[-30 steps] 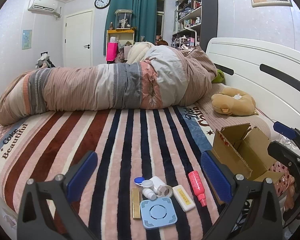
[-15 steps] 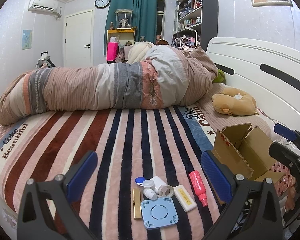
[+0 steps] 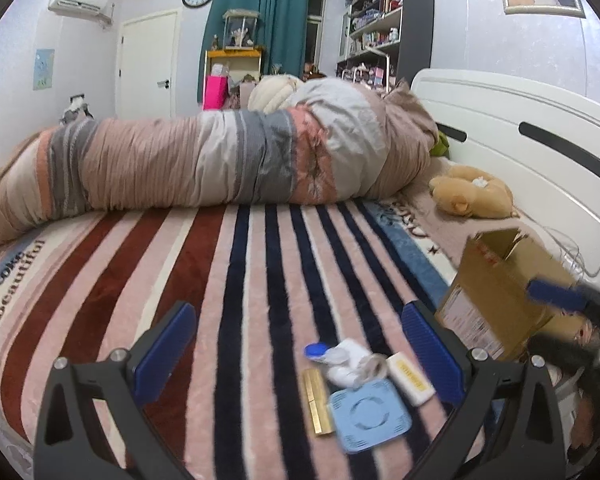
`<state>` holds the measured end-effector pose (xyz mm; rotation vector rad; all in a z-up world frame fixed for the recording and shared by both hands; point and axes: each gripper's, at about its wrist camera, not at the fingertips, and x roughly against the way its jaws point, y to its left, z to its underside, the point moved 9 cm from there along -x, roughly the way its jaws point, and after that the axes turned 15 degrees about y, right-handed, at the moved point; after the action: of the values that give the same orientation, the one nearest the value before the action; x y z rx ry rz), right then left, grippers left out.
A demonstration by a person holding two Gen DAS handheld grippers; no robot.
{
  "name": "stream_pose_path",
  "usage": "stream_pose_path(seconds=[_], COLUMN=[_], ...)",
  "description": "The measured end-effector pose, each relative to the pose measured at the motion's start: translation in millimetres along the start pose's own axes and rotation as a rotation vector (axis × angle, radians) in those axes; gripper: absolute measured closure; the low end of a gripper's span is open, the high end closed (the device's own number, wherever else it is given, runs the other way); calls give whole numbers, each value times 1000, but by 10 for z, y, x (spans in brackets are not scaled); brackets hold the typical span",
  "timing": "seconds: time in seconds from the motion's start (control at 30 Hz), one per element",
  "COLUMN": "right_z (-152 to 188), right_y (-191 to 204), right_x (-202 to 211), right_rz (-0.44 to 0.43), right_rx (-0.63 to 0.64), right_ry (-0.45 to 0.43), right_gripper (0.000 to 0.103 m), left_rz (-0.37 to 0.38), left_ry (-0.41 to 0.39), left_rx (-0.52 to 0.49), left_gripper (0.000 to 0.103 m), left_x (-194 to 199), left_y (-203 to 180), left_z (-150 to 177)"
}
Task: Organize rigid objects
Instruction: 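Grasp the light-blue square pad with the right gripper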
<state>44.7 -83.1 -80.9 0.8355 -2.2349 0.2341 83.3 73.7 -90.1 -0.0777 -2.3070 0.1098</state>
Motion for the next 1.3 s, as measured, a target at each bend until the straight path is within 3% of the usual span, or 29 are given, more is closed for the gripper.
stream_pose_path(seconds=[0.13, 0.23, 0.33, 0.43, 0.63, 0.83, 0.9, 1.0, 1.1, 1.3], right_z=[337, 706, 938, 1031, 1050, 1069, 1085, 1056, 998, 626], right_y=[123, 126, 124, 151, 134, 159, 152, 152, 170, 355], right_x=[-602, -1119, -1450, -1616, -1903, -1848, -1917, -1980, -1826, -1352], right_rz=[-34, -20, 3, 19, 172, 187, 204, 216, 215, 87], right_rx=[-96, -199, -260, -275, -236, -166, -122, -111, -68, 30], right_ry=[134, 253, 330, 370, 423, 456, 509, 491, 431, 267], right_gripper=[34, 22, 20, 17, 17, 21, 21, 23, 24, 24], left_rz=[28, 51, 85, 98, 159, 194, 192, 215, 293, 487], left_ry=[80, 142, 193, 213, 235, 248, 251, 262, 268, 252], left_rx=[-7, -12, -1, 1, 19, -6, -17, -26, -46, -105], left_gripper=[1, 1, 1, 1, 1, 1, 1, 1, 1, 5], left_x=[-329, -587, -779, -912, -1014, -1019, -1025, -1017, -960, -699], left_y=[233, 345, 422, 446, 422, 320, 275, 210, 90, -271], left_z=[226, 427, 640, 773, 861, 868, 864, 873, 865, 652])
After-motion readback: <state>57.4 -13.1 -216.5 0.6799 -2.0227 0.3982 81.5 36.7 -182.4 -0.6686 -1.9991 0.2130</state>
